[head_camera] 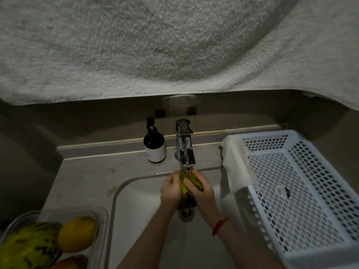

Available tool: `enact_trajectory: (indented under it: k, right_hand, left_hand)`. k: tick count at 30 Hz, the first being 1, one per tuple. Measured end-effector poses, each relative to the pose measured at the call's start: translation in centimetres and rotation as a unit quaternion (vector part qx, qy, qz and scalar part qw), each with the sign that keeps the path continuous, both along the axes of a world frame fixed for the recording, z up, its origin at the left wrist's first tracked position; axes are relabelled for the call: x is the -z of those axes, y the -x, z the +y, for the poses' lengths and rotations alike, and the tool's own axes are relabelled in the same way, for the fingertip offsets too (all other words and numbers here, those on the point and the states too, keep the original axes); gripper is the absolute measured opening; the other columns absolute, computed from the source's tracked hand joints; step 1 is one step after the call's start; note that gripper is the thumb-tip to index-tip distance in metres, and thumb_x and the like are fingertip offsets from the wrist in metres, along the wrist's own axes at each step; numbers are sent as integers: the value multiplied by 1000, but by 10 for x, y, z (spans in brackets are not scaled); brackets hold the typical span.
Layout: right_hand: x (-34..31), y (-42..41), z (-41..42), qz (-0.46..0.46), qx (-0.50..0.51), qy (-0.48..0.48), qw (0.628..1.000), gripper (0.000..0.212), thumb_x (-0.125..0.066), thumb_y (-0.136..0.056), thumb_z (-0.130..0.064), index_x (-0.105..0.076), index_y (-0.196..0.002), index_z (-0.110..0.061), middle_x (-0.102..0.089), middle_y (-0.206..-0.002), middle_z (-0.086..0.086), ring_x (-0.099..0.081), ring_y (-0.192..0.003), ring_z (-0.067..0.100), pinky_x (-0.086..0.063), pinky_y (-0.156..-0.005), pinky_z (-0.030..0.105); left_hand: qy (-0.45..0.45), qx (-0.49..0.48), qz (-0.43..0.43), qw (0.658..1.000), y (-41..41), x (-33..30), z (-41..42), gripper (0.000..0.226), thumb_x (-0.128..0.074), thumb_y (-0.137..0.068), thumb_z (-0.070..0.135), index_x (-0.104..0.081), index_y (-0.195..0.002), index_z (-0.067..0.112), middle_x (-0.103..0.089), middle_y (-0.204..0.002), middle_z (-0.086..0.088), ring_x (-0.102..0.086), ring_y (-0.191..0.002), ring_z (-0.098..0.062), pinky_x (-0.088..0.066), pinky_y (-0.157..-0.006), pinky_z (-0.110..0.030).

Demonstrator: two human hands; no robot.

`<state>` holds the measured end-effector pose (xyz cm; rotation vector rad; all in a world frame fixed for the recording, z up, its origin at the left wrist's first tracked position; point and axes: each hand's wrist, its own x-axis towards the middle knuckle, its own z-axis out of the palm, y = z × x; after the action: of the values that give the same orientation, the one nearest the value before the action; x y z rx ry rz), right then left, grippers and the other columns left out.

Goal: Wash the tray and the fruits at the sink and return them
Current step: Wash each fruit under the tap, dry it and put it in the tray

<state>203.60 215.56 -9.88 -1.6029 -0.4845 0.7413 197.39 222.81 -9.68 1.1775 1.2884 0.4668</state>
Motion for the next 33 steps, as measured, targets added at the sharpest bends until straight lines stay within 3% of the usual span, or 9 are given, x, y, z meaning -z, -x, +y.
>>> enact_trajectory:
  k: [4,8,13,16,18,23,27,30,33]
  right_hand:
    - [-16,-4,-8,106,47,18,993,8,-63,-88,-24,-63,-96,-26,-64,-101,6,-62,-96,24,-52,-90,43]
    - [-26,-4,-11,271,55,4,961,18,-60,-89,-32,-59,-103,-21,-62,-101,9,-63,-92,29,-52,-84,58]
    - [-24,8,-7,92,28,2,995,19,-66,-86,-29,-58,-103,-33,-62,-106,0,-62,-97,19,-55,-85,45]
    - [-9,11,-10,-79,-40,1,996,42,-70,-83,-27,-48,-118,-32,-52,-117,-1,-54,-104,9,-49,-89,24]
    - [-6,8,-11,-86,-93,-8,992,43,-70,-83,-26,-45,-117,-34,-47,-117,-3,-52,-103,2,-46,-86,16]
    - [-10,-1,5,296,-7,-37,955,37,-57,-91,-30,-61,-114,-2,-62,-114,25,-60,-109,38,-48,-96,49]
    - [-23,-10,16,419,-65,83,902,45,-54,-87,-47,-70,-95,-6,-69,-94,16,-68,-85,29,-55,-80,38]
    - [-21,-14,27,334,20,106,937,32,-55,-87,-40,-67,-83,-10,-67,-86,13,-65,-81,28,-54,-76,36]
    - [-11,-3,33,173,107,77,976,27,-54,-90,-30,-61,-67,-18,-60,-72,2,-60,-77,23,-51,-72,31]
  left_hand:
    - [-70,122,96,985,-4,2,-4,40,-30,-101,37,-54,-129,21,-56,-127,-14,-51,-118,-31,-38,-105,-43]
    - [-92,110,-3,990,-5,0,-13,33,-38,-101,25,-55,-127,14,-57,-125,-15,-54,-116,-28,-41,-103,-44]
    - [141,-74,-226,961,4,-15,-13,27,-50,-96,26,-62,-112,8,-62,-115,-20,-63,-97,-28,-54,-79,-36]
    - [304,-21,-218,927,20,-19,-7,56,-49,-90,53,-63,-118,8,-63,-120,-21,-61,-109,-35,-50,-90,-46]
    - [333,20,-199,922,28,-20,-1,59,-50,-84,62,-72,-105,11,-68,-110,-19,-68,-97,-33,-54,-76,-43]
    - [144,-77,-93,982,19,-7,-2,30,-62,-85,43,-70,-97,17,-70,-98,-12,-67,-89,-24,-54,-72,-32]
    - [107,-125,-98,981,14,-3,-2,26,-50,-92,27,-70,-83,15,-68,-97,-14,-64,-96,-31,-51,-91,-43]
    - [132,-140,-141,971,12,-7,-2,29,-46,-92,26,-66,-99,7,-64,-98,-15,-61,-97,-33,-51,-91,-45]
    - [178,-162,-150,959,11,-19,0,34,-43,-93,27,-64,-102,3,-62,-91,-15,-59,-80,-27,-50,-66,-31]
